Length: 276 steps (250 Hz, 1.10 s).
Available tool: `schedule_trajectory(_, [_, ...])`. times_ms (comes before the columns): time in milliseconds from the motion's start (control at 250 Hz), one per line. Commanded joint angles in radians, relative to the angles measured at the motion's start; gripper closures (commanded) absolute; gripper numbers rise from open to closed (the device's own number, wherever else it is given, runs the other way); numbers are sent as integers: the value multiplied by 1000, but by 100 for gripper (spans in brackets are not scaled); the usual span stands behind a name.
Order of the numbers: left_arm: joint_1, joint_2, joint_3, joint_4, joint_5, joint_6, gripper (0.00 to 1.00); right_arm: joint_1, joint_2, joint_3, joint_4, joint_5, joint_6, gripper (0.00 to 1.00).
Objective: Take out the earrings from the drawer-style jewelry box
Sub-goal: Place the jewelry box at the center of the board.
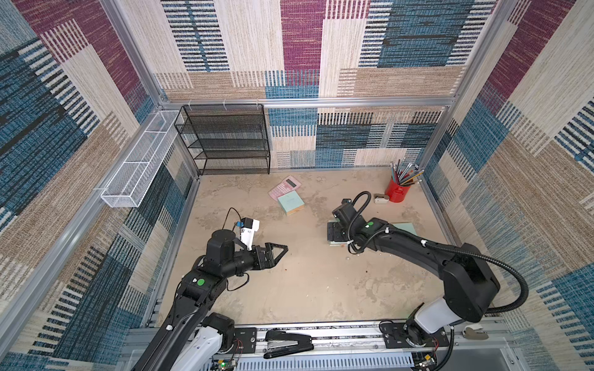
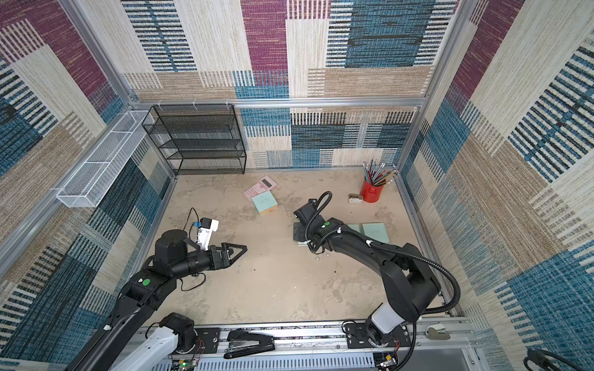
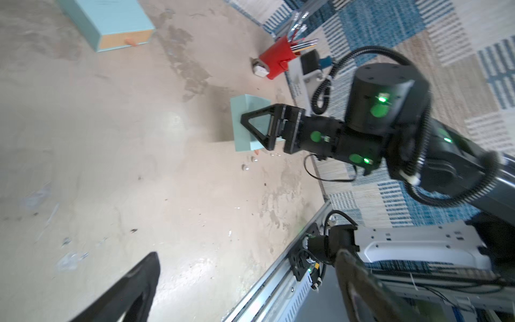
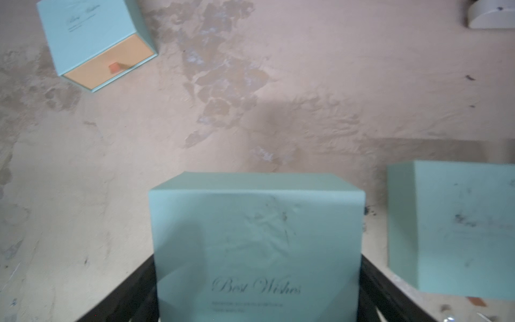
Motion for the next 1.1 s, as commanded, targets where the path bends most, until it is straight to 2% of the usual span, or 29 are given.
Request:
schedule_trajectory(0, [-55, 21, 33, 118, 67, 33, 1, -48, 2, -9, 66, -50, -99, 12])
schedule_trajectory(132, [-125, 64, 77, 140, 63, 60, 2, -98, 24, -25, 80, -78, -137, 12])
schedule_trajectory(264, [-153, 90, 113, 134, 46, 96, 1, -131, 43, -29, 88, -104, -159, 12])
schedule_trajectory(400, [-154, 119, 141, 104, 34, 131, 2, -138, 70, -28, 96, -117, -162, 13])
schedule_trajectory(1100, [-153, 120, 102, 110, 19, 107, 1, -141, 116, -74, 113, -122, -124, 12])
